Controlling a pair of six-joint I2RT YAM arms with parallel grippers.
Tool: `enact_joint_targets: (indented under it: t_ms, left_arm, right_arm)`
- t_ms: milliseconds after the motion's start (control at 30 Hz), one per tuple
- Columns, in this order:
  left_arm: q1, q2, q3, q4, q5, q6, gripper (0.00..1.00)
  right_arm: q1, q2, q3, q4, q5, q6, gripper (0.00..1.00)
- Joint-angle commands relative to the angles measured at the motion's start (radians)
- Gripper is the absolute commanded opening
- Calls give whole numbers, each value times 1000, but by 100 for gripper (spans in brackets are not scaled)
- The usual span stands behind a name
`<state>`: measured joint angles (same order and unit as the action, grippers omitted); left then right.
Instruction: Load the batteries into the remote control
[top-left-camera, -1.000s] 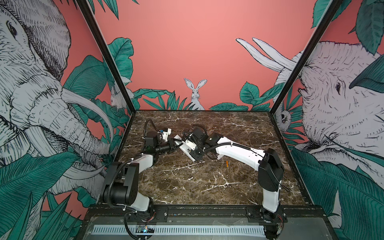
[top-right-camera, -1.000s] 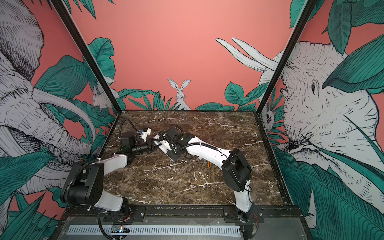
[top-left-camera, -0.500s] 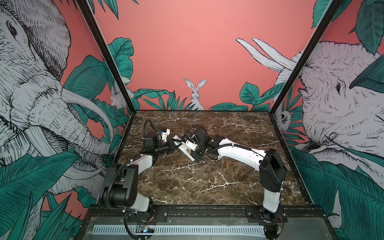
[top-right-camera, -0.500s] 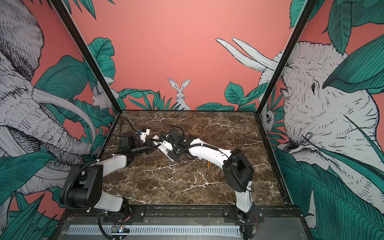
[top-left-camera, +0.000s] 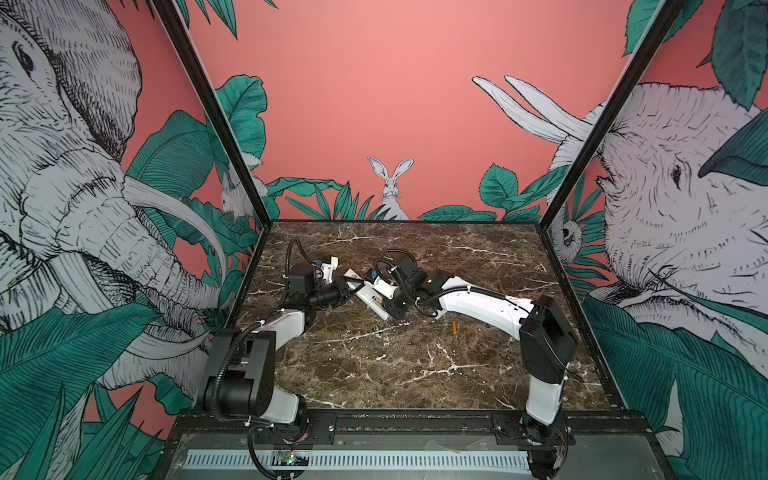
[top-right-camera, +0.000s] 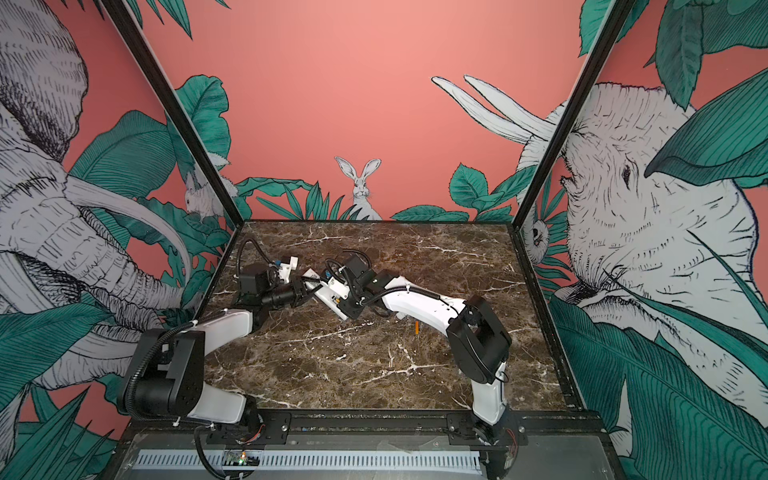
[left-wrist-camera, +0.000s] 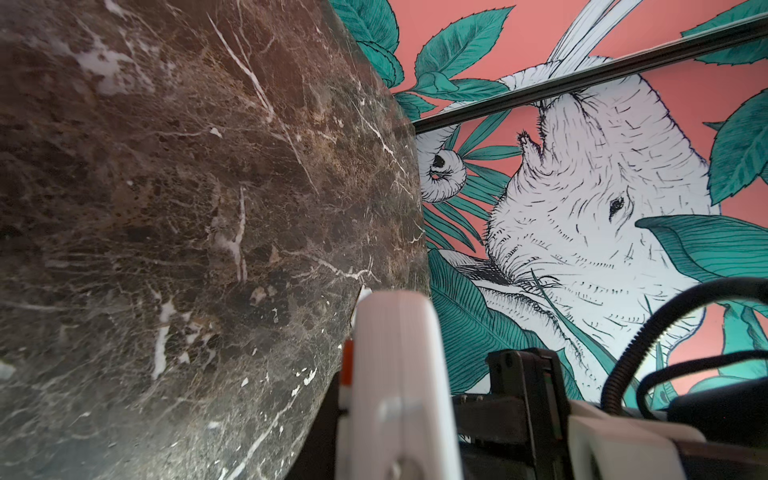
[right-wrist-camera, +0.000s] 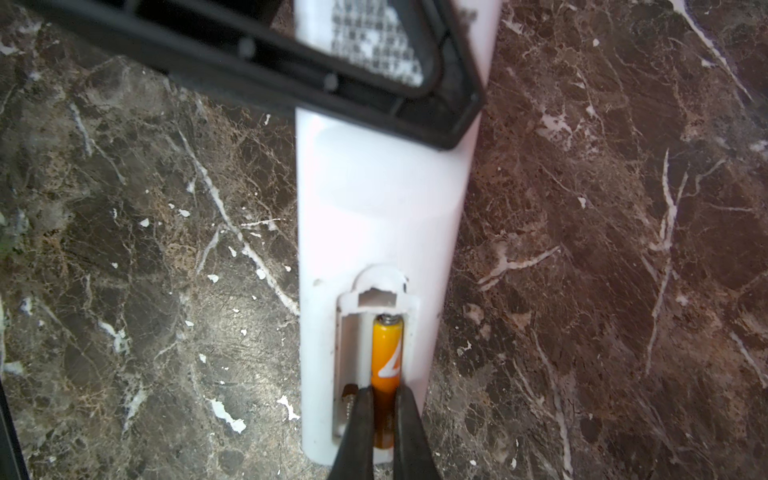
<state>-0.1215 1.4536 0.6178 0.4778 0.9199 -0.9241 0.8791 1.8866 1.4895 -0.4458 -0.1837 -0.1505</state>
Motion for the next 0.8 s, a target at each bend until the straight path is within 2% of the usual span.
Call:
enact_joint_targets:
  t_ms: [0, 200, 567, 767]
  left_arm:
    - [-40, -128, 20, 155, 314, -145, 10]
    - [-40, -122, 14, 215, 318, -185, 0]
    - [-39, -124, 18, 231, 318, -196, 0]
    - [-40, -124, 18, 221, 318, -185, 0]
  right_arm:
    - [-3, 65, -41, 83, -38, -27, 4]
    - [-7, 68, -61, 130, -63, -26, 3]
    - [-11, 78, -56, 173, -112, -19, 3]
    - [-13, 76, -63, 173, -80, -14, 3]
